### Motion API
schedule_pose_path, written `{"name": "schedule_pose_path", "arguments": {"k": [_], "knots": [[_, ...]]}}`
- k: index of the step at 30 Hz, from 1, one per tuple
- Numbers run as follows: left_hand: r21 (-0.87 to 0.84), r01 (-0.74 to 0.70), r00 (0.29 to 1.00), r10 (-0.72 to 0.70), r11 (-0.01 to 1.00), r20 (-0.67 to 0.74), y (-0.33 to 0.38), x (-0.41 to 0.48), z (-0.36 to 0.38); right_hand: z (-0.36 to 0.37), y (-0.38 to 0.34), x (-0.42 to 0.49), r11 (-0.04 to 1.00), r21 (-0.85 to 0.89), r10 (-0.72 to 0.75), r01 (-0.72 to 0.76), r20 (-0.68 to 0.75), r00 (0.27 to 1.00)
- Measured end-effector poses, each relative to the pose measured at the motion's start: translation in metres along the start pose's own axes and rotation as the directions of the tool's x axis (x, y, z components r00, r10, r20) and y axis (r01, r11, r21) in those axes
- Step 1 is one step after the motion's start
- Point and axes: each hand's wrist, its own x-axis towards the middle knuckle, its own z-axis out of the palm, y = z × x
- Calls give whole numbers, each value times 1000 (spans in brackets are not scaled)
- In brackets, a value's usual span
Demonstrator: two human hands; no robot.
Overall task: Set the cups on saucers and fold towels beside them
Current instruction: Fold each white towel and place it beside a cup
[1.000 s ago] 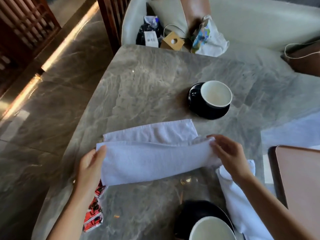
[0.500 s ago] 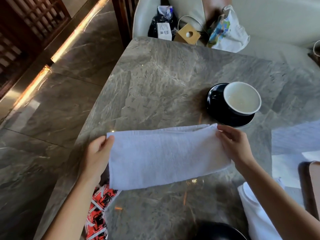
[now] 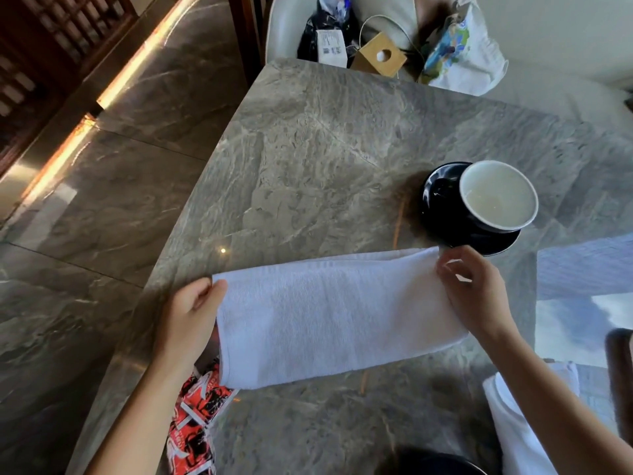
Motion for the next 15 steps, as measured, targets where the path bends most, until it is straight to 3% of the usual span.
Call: {"name": "schedule_pose_path", "arguments": {"k": [4,10,15], "knots": [[51,-42,999,44,998,-23,-2,0,0,1,-5,-3,996,-79,-36,39,40,999],[160,-136,988,146,978,-55,4,0,1,0,-7,-6,997,-65,-35,36,7,999],[358,-199,956,260,912,-133,12,-4,2,1,-7,-9,999,-19,-41,41,7,999]]}}
